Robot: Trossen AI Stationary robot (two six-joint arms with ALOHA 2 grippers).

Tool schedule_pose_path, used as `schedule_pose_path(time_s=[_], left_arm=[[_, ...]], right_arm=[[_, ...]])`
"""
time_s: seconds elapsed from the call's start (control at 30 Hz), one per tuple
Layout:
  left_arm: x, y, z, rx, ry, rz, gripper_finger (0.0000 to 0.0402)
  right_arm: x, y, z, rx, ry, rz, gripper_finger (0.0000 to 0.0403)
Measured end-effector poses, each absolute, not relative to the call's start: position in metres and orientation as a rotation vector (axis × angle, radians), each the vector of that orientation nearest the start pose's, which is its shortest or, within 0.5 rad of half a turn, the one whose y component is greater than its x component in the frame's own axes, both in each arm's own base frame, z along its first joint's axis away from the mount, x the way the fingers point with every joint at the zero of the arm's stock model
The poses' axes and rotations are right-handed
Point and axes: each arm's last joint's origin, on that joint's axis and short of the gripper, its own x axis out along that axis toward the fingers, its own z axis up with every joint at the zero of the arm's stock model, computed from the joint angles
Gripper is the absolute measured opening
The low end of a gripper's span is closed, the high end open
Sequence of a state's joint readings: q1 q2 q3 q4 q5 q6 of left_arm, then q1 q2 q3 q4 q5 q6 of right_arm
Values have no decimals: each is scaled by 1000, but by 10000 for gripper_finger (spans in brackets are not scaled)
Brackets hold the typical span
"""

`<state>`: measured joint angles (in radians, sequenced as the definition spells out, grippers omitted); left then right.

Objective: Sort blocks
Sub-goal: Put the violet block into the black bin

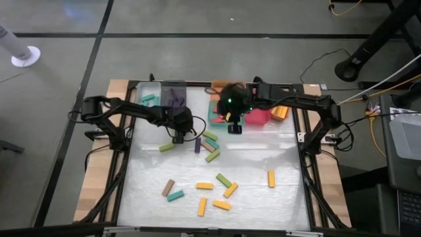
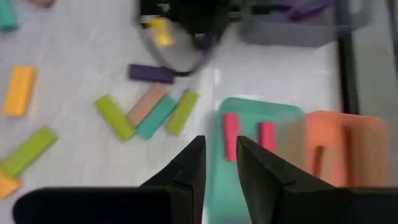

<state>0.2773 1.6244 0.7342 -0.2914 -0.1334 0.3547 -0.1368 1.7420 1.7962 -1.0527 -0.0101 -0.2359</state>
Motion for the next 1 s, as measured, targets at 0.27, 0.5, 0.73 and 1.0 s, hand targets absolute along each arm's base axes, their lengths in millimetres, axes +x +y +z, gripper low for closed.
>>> schedule_pose_path(time_s=[0.27, 0.5, 0.73, 1.0], left_arm=[[266, 81, 130, 159, 1214, 168, 105], [280, 84, 145, 98, 1149, 190, 15], [283, 83, 147, 114, 1150, 192, 17], [285, 73, 148, 141, 1161, 190, 109]], right_arm=[[353, 2, 349, -207, 1066, 139, 90], [345, 42, 326, -268, 1178, 252, 90], [336, 58, 314, -252, 1271, 236, 90], [334, 59, 313, -252, 1293, 229, 90]])
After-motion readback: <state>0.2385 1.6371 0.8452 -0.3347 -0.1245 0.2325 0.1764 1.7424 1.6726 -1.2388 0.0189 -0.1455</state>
